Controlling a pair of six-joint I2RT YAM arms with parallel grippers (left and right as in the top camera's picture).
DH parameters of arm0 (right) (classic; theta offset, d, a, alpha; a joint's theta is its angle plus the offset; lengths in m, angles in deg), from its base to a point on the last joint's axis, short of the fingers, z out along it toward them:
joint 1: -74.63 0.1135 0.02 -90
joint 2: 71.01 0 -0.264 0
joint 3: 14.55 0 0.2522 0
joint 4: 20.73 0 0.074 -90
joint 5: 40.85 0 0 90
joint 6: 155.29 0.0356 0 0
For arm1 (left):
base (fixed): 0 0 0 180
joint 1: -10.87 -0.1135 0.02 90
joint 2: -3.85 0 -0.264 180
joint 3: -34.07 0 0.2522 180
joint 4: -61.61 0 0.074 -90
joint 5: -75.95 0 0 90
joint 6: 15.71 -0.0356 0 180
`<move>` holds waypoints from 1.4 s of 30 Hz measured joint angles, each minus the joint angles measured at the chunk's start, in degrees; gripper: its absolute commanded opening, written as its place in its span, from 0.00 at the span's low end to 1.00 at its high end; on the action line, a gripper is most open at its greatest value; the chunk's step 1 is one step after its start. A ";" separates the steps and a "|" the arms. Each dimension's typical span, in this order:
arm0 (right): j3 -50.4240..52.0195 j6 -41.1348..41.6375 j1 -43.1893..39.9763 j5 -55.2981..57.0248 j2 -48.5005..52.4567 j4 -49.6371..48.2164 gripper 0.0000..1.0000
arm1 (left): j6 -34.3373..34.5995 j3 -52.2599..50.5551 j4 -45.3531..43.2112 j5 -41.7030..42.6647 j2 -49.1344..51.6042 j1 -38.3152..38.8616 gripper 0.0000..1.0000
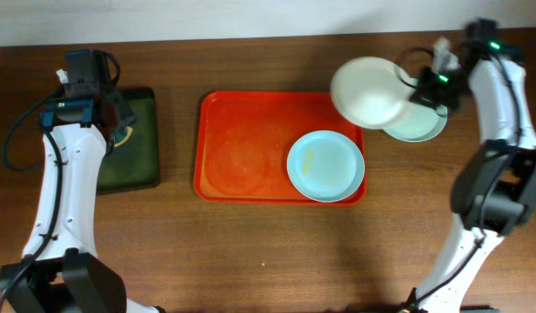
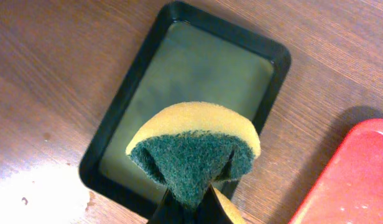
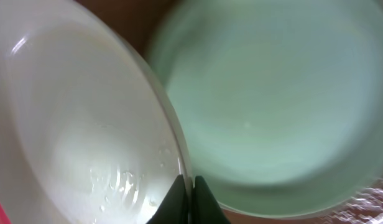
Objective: Clean dirty plates on tray and stack at the side
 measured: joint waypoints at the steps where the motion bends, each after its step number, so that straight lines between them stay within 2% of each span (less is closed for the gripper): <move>1: 2.45 0.13 -3.43 -0.02 0.04 -2.54 0.05 | 0.02 0.00 -0.04 0.74 0.00 0.00 0.00; 3: 5.73 0.22 -7.48 -0.04 0.04 -5.62 0.11 | 0.02 0.00 -0.02 2.25 0.31 0.00 0.00; 6: 7.89 0.26 -9.16 -0.11 0.07 -8.46 0.12 | 0.02 0.00 0.00 4.02 2.71 0.00 0.00; 7: 7.89 0.24 -9.09 -0.44 0.07 -9.27 0.20 | 0.02 0.00 0.00 4.46 3.48 0.00 0.00; 8: 7.89 0.22 -8.92 -0.55 0.07 -9.84 0.50 | 0.02 0.00 0.02 4.85 4.02 0.00 0.00; 9: 7.89 0.42 -8.68 -0.70 0.07 -10.36 0.58 | 0.02 0.00 0.02 5.20 4.31 0.00 0.00; 13: 7.89 0.26 -6.60 -1.70 0.04 -9.90 0.61 | 0.02 0.00 -0.02 5.77 4.31 0.00 0.00; 15: 7.89 0.20 -5.49 -3.80 0.02 -7.63 0.68 | 0.02 0.00 -0.02 5.79 4.31 0.00 0.00; 18: 7.89 0.57 -4.50 -8.11 -2.08 -2.40 0.73 | 0.02 0.00 0.00 5.79 4.31 0.00 0.00; 19: 7.89 0.55 -4.20 -9.79 -4.24 -0.57 0.76 | 0.02 0.00 -0.02 5.79 4.31 0.00 0.00; 20: 7.89 0.66 -3.72 -10.86 -6.99 1.86 0.87 | 0.02 0.00 -0.04 5.79 4.31 0.00 0.00; 21: 7.89 0.76 -2.73 -10.93 -10.34 3.39 0.88 | 0.02 0.00 -0.02 5.81 4.31 0.00 0.00; 24: 7.67 1.53 4.63 -4.52 -21.20 9.60 0.88 | 0.02 0.00 0.24 5.84 4.31 0.00 0.00; 27: 8.24 2.89 13.66 3.23 -22.99 14.51 0.89 | 0.02 0.00 0.39 5.84 4.31 0.00 0.00; 28: 10.21 4.17 16.50 6.71 -22.69 13.73 0.84 | 0.02 0.00 0.39 5.81 4.31 0.00 0.00; 30: 16.79 9.31 21.75 15.98 -21.38 10.08 0.62 | 0.02 0.00 0.57 5.97 4.31 0.00 0.00; 31: 20.96 12.11 23.56 19.17 -20.13 7.06 0.55 | 0.02 0.00 0.74 5.97 4.31 0.00 0.00; 32: 23.93 13.73 24.37 20.31 -19.32 4.63 0.53 | 0.02 0.00 0.87 6.01 4.31 0.00 0.00; 34: 29.22 16.33 25.44 21.75 -18.62 0.37 0.41 | 0.02 0.00 0.83 5.99 4.31 0.00 0.00; 41: 35.71 17.88 25.57 21.73 -18.62 -7.63 0.39 | 0.02 0.00 0.87 6.25 4.31 0.00 0.00; 42: 36.15 17.97 25.59 21.73 -18.62 -8.59 0.36 | 0.02 0.00 0.85 6.25 4.31 0.00 0.00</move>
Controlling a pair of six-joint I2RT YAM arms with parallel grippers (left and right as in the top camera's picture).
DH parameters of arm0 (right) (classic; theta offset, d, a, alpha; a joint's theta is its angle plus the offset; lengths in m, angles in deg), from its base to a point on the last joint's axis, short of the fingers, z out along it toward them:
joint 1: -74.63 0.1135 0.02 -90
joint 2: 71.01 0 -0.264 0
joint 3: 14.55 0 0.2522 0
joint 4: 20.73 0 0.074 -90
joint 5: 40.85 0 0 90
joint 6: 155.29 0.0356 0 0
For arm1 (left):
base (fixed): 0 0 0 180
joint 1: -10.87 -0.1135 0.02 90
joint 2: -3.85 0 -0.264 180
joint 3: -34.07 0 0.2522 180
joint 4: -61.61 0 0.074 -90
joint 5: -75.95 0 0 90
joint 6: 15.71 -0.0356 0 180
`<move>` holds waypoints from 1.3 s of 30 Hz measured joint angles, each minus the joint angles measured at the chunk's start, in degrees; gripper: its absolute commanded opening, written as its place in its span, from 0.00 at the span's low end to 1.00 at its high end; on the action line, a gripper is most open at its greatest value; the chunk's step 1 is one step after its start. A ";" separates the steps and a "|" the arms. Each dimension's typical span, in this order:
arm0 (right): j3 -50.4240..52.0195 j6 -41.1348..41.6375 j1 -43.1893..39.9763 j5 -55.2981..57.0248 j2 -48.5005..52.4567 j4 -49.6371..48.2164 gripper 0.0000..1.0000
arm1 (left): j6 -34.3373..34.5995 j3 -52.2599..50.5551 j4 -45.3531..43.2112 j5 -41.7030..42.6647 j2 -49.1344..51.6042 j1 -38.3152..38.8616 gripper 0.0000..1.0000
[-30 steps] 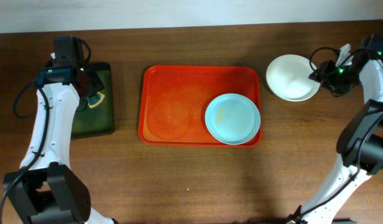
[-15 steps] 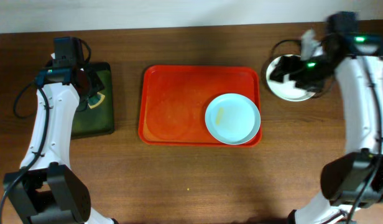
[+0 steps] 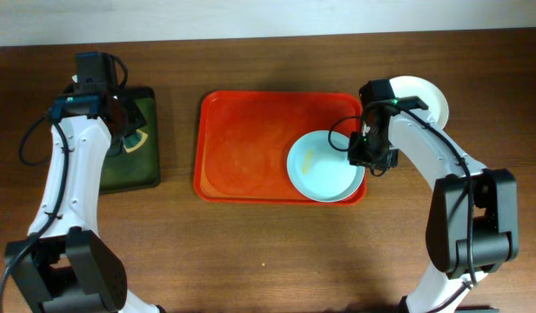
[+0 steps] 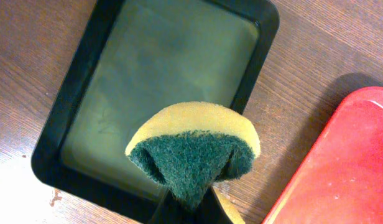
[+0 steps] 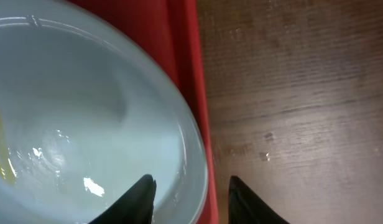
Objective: Clean dirty plates on tray and stack at the side
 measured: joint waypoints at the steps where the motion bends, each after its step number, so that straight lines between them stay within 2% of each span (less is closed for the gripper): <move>1: 0.90 0.02 0.00 0.00 0.00 -1.14 0.35 | 0.00 0.00 0.04 0.04 0.00 0.00 0.00; 11: 2.64 0.04 0.00 0.48 0.00 -2.23 0.32 | 0.00 0.00 0.02 0.17 0.00 0.00 0.00; 16: 3.91 0.07 0.00 -0.13 0.00 -2.62 0.18 | 0.00 0.00 0.02 0.17 0.00 0.00 0.00; 18: 3.91 0.15 0.00 -0.26 0.00 -2.62 0.08 | 0.00 0.00 0.02 0.17 0.00 0.00 0.00; 22: 3.91 0.07 0.00 -1.99 0.00 -2.99 0.07 | 0.00 0.00 0.02 0.39 0.00 0.00 0.00; 25: 4.02 0.04 0.17 -7.65 0.00 -5.40 0.07 | 0.00 0.00 0.02 0.39 0.00 0.00 0.00; 26: 4.11 -0.09 0.57 -10.05 0.00 -7.19 0.24 | 0.00 0.00 0.02 0.39 0.00 0.00 0.00; 29: 4.11 -0.59 4.00 -11.23 0.00 -9.70 0.36 | 0.00 0.00 0.02 0.42 0.00 0.00 0.00; 33: 4.11 -0.42 4.39 -5.42 0.00 -9.79 0.40 | 0.00 0.00 0.11 0.87 0.00 0.00 0.00; 37: 4.11 -1.42 2.49 -4.11 0.00 -9.84 0.47 | -0.24 0.00 -0.24 2.95 0.00 0.00 0.00; 39: 3.45 -4.17 2.25 -5.97 0.00 -7.74 0.47 | -0.26 0.00 -0.24 3.41 0.00 0.00 0.00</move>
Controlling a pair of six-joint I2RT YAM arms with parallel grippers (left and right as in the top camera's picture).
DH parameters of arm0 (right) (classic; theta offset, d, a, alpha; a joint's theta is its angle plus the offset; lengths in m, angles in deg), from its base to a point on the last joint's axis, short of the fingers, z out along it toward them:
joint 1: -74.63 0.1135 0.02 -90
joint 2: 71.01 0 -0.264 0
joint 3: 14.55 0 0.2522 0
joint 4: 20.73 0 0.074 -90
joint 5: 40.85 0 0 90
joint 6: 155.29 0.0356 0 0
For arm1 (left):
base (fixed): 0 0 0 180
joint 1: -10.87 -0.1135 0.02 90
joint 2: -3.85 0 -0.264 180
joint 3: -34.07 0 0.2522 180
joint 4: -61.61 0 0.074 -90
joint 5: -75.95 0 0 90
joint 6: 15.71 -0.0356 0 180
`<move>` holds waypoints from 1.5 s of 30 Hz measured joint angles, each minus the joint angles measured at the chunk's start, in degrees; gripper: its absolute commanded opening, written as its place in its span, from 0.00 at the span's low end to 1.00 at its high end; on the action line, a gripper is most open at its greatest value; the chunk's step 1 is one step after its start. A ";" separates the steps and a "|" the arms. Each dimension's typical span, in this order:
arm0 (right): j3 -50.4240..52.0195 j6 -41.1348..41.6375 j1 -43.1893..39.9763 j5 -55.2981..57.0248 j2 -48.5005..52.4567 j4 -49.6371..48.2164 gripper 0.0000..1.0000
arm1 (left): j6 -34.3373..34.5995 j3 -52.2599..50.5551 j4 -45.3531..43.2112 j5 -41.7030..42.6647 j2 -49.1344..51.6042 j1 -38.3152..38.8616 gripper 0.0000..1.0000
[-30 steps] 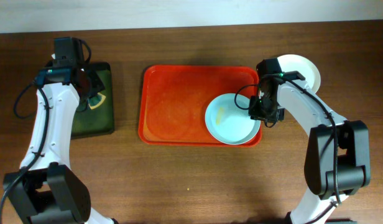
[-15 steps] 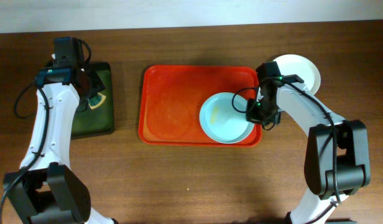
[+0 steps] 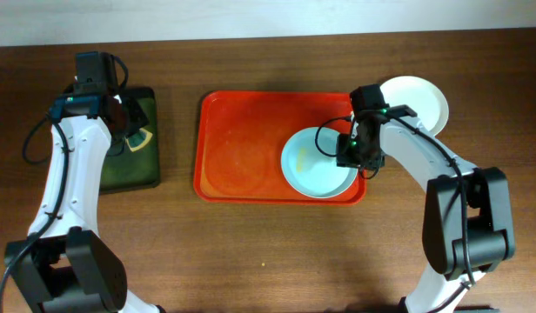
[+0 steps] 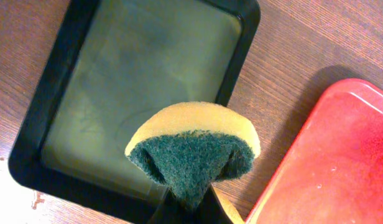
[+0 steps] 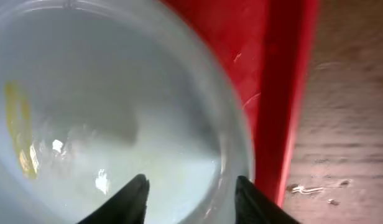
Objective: Clean dirty plates on tray and stack at the side
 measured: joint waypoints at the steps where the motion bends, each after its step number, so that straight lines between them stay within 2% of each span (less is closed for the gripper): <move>1: -1.05 -0.79 0.00 -0.83 0.00 1.40 0.47 | 0.00 0.00 -0.11 0.02 0.00 0.00 0.00; 6: -9.73 -2.51 0.00 2.36 0.11 7.17 0.49 | 0.00 0.00 -0.22 0.39 0.00 0.00 0.00; 11: -8.09 -2.84 0.00 6.25 0.76 7.19 0.41 | 0.00 0.00 -0.22 0.42 0.00 0.00 0.00; 13: -6.54 -2.97 0.00 6.12 2.91 6.91 0.41 | 0.00 0.00 -0.22 0.42 0.00 0.00 0.00; 20: -6.21 -3.04 0.00 3.41 5.14 6.93 0.40 | 0.00 0.00 -0.22 0.42 0.00 0.00 0.00; 24: -6.14 -3.04 0.52 -3.54 5.14 4.57 0.37 | 0.00 0.00 -0.22 0.42 0.00 0.00 0.00; 25: -6.10 -3.04 1.42 -5.22 5.16 3.32 0.38 | 0.00 0.00 -0.22 0.44 0.00 0.00 0.00; 26: -6.10 -3.04 2.49 -6.03 5.25 2.34 0.46 | 0.00 0.00 -0.22 0.42 0.00 0.00 0.00; 29: -6.10 -1.22 5.97 -4.24 5.51 1.81 0.51 | 0.00 0.00 -0.20 0.42 0.00 0.00 0.00; 34: -6.10 2.84 3.76 0.90 5.57 2.21 0.50 | -2.43 0.00 -1.14 4.52 0.00 0.00 0.00; 36: -6.10 3.17 3.67 0.33 5.95 1.20 0.40 | -3.72 0.00 -1.70 8.04 0.00 0.17 0.00; 40: -6.12 4.04 4.85 -2.19 7.82 -2.03 0.40 | -5.92 0.00 -2.01 12.24 0.00 3.17 0.00; 41: -6.12 4.15 5.22 -2.49 7.93 -2.58 0.28 | -6.25 0.00 -2.05 12.83 0.00 4.83 0.00; 43: -6.32 4.48 5.77 -3.02 8.48 -3.63 0.13 | -6.54 0.00 -2.12 13.77 0.00 9.09 0.00; 45: -6.69 5.53 5.77 -4.50 9.22 -5.16 0.13 | -6.56 0.00 -2.16 14.01 0.11 11.43 0.00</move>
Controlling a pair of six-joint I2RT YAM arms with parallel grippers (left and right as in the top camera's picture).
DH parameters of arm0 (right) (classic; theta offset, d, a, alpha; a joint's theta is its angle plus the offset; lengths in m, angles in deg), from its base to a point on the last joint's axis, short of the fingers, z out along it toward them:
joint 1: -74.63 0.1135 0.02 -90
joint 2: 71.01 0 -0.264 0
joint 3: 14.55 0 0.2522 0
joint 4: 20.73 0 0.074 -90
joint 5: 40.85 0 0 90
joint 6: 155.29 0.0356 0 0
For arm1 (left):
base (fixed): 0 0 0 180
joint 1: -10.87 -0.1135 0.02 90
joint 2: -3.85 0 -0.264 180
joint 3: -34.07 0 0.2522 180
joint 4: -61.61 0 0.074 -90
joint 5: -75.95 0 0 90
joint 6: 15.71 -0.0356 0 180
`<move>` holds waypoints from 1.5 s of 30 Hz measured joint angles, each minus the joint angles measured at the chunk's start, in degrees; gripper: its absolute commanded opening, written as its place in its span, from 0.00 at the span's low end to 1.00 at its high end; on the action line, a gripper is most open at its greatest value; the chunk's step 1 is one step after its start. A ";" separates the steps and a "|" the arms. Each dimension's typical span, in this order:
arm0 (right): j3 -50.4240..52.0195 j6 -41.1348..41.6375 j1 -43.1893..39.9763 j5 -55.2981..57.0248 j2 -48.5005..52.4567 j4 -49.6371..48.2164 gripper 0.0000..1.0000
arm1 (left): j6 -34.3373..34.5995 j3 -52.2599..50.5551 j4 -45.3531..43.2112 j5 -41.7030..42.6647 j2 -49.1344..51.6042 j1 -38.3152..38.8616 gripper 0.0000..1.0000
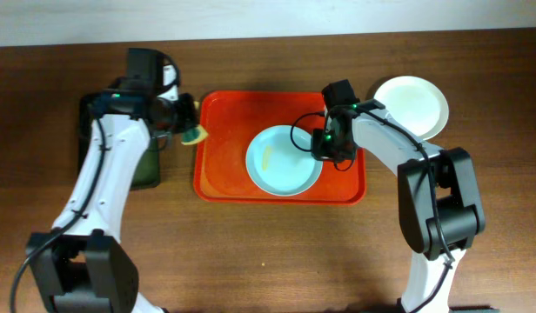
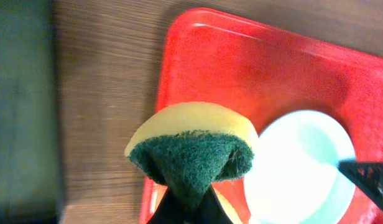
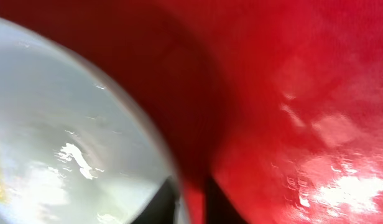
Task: Clean dirty plates on tray and stack at the side
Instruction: 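Scrub the light blue plate with the sponge in the left gripper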
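A light blue plate (image 1: 284, 161) with a yellow smear lies in the middle of the red tray (image 1: 223, 169). My right gripper (image 1: 325, 144) is at the plate's right rim, shut on it; in the right wrist view the rim (image 3: 160, 162) runs between the two dark fingers (image 3: 219, 202). My left gripper (image 1: 188, 132) is shut on a folded yellow-and-green sponge (image 2: 191, 146) and hovers over the tray's left edge (image 2: 163, 106). The plate (image 2: 300, 165) shows to the right of the sponge.
A white plate (image 1: 412, 106) lies on the wooden table right of the tray, covering what is under it. A black tray (image 1: 147, 169) lies left of the red tray, partly hidden under my left arm.
My left gripper has moved right with the sponge, from over the black tray to the red tray's left edge. My right gripper has shut on the plate's rim, and the plate is further left.
My right gripper held a white plate above a pale green one beside the tray, while the left held the sponge over the black tray. Then the white plate lay on that stack and the right gripper stood open at the blue plate's rim. Now it grips that plate.
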 measured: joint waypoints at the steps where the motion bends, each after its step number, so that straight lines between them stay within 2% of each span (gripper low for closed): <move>1: -0.02 0.09 0.00 -0.85 0.13 -0.50 0.13 | 0.00 0.00 -0.07 0.20 0.66 2.47 0.00; 10: 0.00 0.44 0.02 -7.96 1.38 -4.94 0.09 | 0.09 0.00 -6.10 2.54 17.16 15.78 0.00; 17: 0.00 0.46 0.17 -8.31 1.49 -5.11 0.09 | 1.16 0.00 -14.86 2.82 21.84 20.85 0.00; 21: 0.00 0.50 0.22 -8.46 1.49 -5.09 0.09 | 1.20 0.00 -14.51 -5.79 21.86 21.53 0.00; 27: 0.00 0.48 0.61 -9.35 1.60 -4.68 0.09 | 1.38 0.02 -9.99 -26.97 21.86 21.88 0.00; 29: 0.00 0.46 1.09 -9.92 1.66 -4.42 0.09 | 1.38 1.81 -6.45 -32.83 21.88 22.45 0.00; 30: -0.02 0.46 1.09 -10.01 1.68 -4.28 0.09 | 1.40 3.63 -4.07 -32.96 21.90 22.34 0.00; 32: -0.02 0.42 1.07 -10.08 1.70 -4.11 0.09 | 1.40 7.15 -1.90 -29.75 21.77 21.70 0.00; 34: -0.02 0.44 1.07 -10.19 1.70 -4.07 0.09 | 1.40 11.10 -3.30 -21.57 20.83 20.72 0.00; 39: -0.02 0.44 1.07 -10.21 1.70 -4.07 0.09 | 2.34 12.02 -3.08 -5.35 20.35 20.13 0.00; 45: -0.02 0.39 1.07 -10.21 1.70 -4.04 0.09 | 4.87 11.78 -2.80 -1.18 26.56 19.56 0.00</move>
